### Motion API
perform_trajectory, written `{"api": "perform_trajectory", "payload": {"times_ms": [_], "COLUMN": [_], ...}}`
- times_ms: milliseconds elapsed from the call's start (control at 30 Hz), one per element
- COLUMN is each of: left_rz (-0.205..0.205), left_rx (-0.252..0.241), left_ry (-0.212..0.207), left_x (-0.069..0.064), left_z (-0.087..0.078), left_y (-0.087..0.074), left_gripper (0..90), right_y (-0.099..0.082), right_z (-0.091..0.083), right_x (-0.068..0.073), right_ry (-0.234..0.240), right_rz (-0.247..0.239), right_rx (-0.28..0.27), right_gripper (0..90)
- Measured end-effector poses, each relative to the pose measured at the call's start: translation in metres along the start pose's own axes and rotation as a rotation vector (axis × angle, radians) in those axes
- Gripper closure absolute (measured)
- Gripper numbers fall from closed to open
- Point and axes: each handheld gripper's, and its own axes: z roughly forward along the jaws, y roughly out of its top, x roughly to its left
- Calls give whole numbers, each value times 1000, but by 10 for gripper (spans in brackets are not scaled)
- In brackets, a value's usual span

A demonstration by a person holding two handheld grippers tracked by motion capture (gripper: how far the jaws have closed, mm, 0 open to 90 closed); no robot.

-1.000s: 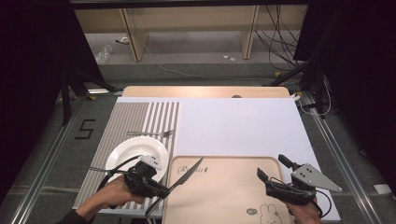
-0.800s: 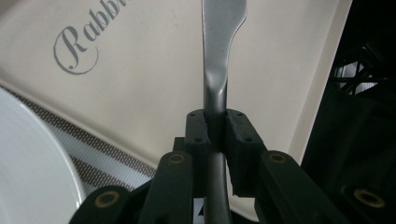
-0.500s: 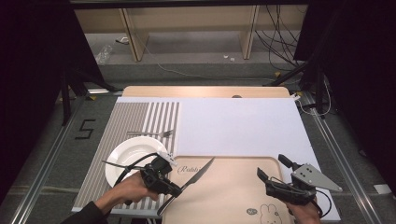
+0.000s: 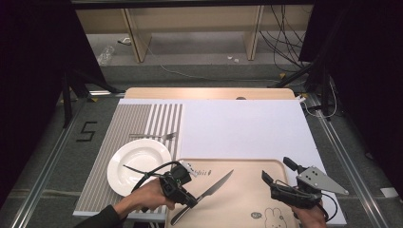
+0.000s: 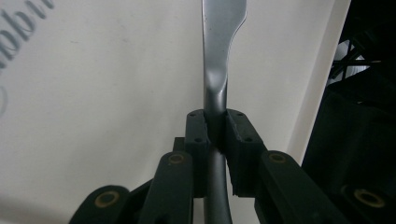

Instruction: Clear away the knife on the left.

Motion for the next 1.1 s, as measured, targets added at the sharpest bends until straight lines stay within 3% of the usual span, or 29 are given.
{"api": "perform_trajectory", "payload": {"times_ms": [300, 433, 833, 933, 1000, 1033, 1067, 1100], "left_rz": [17, 6, 11, -21, -29, -32, -28, -17], "left_rx": [52, 73, 88, 78, 56, 56, 54, 48], "left_ry": [28, 21, 35, 24, 39, 56, 81, 106], "left_x": [-4, -5, -7, -6, -6, -6, -8, -10], "left_z": [17, 24, 33, 36, 33, 31, 29, 27], "left_y": [-2, -3, -4, -5, -3, -2, 0, 1], "left_gripper": [798, 797, 794, 793, 671, 671, 464, 464], "right_y": [0, 0, 0, 0, 0, 0, 0, 0], "right_z": [0, 0, 0, 0, 0, 0, 0, 0], "right_x": [0, 0, 0, 0, 0, 0, -1, -1], "right_ry": [-2, -10, -7, -8, -8, -8, -6, -6], "right_rz": [-5, -1, -1, -4, -3, -3, 2, 2], "right_rx": [2, 1, 3, 9, 8, 8, 10, 10], "right_gripper": [152, 153, 154, 154, 154, 154, 154, 154]}}
